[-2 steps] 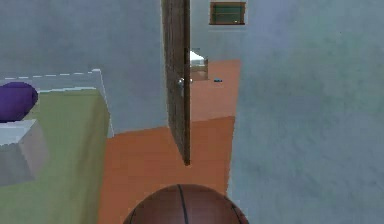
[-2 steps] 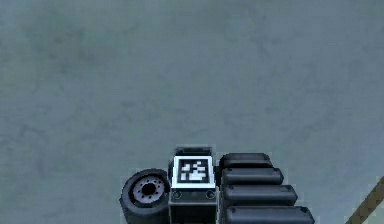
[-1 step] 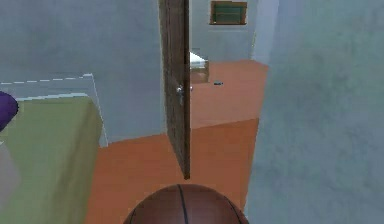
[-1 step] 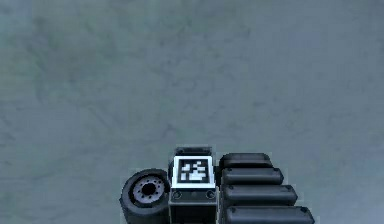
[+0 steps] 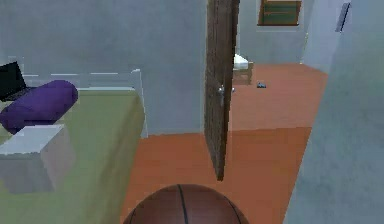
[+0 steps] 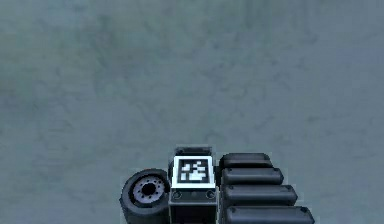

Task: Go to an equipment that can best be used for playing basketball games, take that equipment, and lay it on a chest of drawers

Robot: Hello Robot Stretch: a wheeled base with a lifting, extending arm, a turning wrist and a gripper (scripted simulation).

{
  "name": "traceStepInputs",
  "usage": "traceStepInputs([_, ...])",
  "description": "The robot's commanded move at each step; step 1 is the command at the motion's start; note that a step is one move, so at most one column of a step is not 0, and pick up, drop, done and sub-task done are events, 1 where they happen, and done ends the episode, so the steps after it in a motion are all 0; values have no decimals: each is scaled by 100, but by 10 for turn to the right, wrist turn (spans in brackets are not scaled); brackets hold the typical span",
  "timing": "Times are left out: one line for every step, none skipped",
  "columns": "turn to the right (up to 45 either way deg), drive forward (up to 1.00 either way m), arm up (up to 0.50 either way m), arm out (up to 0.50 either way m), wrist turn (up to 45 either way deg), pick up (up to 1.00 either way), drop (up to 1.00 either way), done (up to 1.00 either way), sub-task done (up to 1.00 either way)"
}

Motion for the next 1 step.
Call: traceStepInputs([0, 40, 0, 0, 0, 0, 0, 0, 0])
